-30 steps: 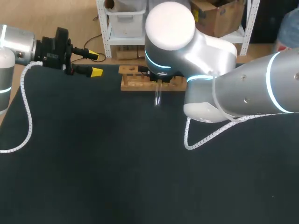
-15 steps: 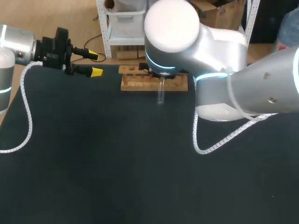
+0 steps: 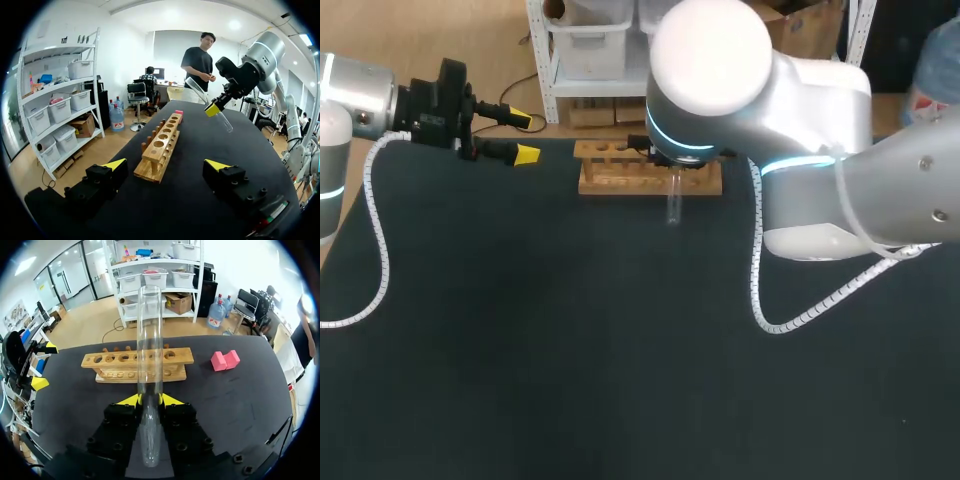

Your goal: Grasp the test tube, adjust it, and insert it.

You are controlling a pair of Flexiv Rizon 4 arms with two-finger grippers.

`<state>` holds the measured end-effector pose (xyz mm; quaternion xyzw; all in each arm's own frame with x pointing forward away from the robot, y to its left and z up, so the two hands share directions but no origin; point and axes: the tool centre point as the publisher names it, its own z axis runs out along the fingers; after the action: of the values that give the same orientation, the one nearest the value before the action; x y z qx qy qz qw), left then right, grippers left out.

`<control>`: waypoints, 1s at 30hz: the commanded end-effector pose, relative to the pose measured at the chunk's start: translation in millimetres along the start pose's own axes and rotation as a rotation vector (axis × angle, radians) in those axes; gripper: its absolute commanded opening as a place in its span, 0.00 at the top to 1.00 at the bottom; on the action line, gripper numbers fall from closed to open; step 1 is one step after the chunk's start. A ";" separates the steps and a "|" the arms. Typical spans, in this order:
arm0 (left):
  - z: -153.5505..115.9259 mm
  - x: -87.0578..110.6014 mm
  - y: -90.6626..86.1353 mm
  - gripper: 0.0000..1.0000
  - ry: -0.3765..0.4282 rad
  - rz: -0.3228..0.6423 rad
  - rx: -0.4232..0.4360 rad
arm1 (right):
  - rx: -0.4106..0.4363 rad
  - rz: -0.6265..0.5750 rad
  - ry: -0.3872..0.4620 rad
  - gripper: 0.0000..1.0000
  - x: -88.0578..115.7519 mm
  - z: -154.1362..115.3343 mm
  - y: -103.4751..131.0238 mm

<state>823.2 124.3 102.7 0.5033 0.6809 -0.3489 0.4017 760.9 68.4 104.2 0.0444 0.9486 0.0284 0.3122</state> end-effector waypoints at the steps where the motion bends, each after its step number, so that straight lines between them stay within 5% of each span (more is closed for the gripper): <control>1: -0.2 1.0 -0.5 0.00 -0.002 0.002 -0.001 | -0.001 0.001 -0.005 1.00 0.9 -0.3 -0.7; 14: -0.2 1.0 -0.5 0.00 -0.002 0.002 -0.001 | -0.001 0.001 -0.005 1.00 0.9 -0.3 -0.7; 30: -0.2 1.0 -0.5 0.00 -0.002 0.002 -0.001 | 0.087 0.152 -0.295 1.00 -45.4 8.4 0.7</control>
<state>823.2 124.3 102.7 0.5033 0.6809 -0.3489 0.4017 802.9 63.2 125.8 0.1285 0.9030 0.0089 0.4098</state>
